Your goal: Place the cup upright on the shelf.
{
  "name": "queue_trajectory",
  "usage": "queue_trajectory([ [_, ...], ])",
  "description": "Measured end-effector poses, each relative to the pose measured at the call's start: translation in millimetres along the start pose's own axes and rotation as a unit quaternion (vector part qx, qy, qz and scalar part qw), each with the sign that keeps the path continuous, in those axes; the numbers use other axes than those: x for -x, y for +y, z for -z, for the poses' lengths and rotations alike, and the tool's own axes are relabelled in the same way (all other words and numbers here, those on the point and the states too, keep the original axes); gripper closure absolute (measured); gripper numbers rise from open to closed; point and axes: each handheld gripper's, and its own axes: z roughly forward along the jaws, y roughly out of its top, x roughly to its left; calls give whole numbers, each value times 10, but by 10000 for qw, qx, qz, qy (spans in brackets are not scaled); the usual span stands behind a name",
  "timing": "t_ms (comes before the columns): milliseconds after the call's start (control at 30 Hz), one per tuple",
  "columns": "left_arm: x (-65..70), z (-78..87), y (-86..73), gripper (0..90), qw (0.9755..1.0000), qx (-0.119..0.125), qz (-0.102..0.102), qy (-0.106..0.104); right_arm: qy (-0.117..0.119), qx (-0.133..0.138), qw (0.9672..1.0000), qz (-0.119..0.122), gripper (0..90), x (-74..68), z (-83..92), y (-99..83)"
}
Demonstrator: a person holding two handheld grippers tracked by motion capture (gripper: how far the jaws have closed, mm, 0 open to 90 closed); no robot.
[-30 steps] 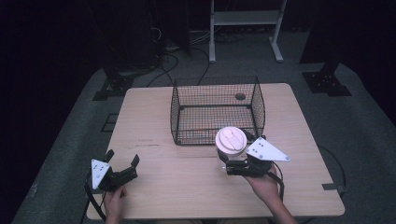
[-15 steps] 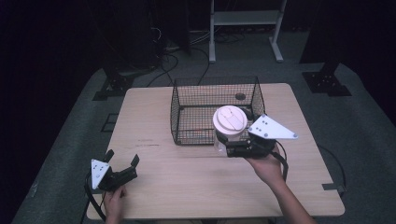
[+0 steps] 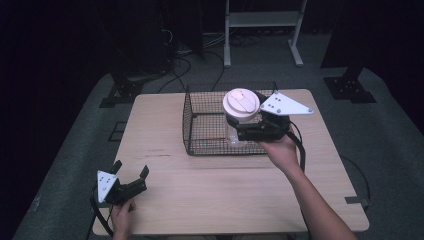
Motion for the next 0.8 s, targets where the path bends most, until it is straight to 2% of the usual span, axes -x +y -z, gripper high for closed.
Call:
queue_trajectory([
  [367, -1, 0, 0, 0, 10000, 13, 3, -7, -72, -56, 9999, 100, 48, 120, -307, 72],
  [800, -4, 1, 0, 0, 10000, 12, 10, -7, -21, -220, 9997, 81, 48, 325, -702, -35],
])
